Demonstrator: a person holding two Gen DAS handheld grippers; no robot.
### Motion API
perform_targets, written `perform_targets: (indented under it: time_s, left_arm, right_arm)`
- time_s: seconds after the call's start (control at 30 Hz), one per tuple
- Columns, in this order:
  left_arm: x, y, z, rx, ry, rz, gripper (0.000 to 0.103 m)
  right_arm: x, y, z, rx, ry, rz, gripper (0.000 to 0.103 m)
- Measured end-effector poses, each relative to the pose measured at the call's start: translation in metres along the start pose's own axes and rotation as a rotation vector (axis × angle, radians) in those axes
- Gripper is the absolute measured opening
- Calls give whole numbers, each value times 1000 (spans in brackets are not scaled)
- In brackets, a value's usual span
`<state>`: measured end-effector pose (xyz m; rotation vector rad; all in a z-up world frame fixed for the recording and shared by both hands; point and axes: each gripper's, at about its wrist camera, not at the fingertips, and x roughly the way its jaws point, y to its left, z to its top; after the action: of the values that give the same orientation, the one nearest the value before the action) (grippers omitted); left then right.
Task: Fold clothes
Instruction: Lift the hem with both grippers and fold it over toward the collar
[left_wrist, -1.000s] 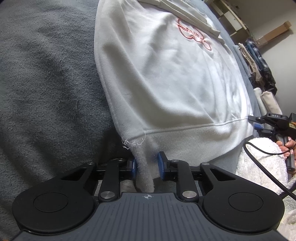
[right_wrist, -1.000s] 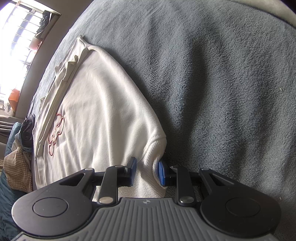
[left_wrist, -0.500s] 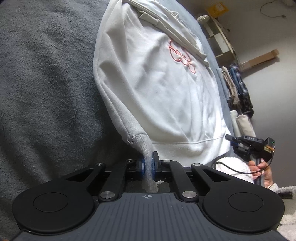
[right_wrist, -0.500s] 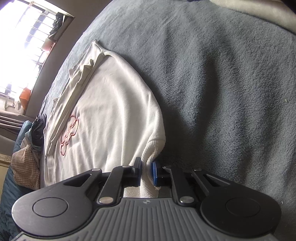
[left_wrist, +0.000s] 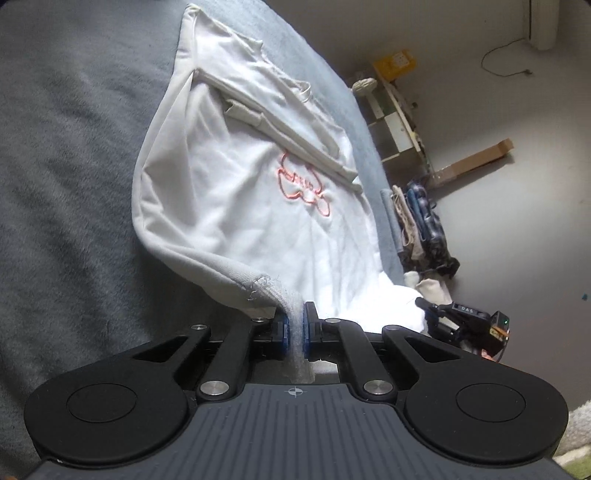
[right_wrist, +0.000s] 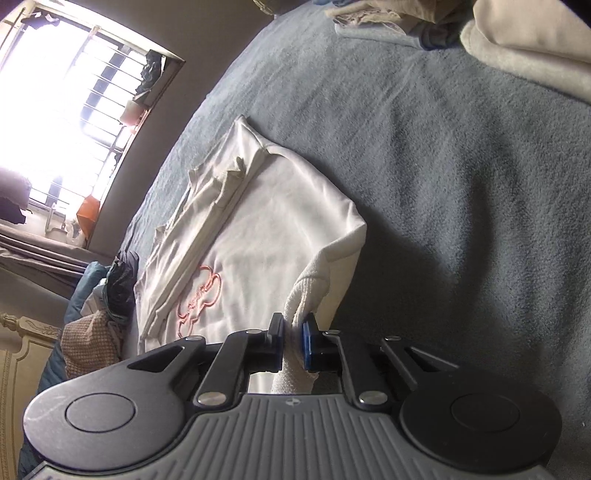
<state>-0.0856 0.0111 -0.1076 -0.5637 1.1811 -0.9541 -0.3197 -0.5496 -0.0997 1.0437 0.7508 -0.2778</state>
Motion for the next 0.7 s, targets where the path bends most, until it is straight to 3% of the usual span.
perform_targets:
  time_s: [0.3, 0.7]
  left_arm:
    - [-3, 1, 56, -17, -101, -35, 5]
    - [22, 16, 137, -61, -218, -107, 5]
  right_arm:
    - [4, 36, 39, -37, -45, 62, 10]
    - [52, 97, 103, -108, -76, 88, 10]
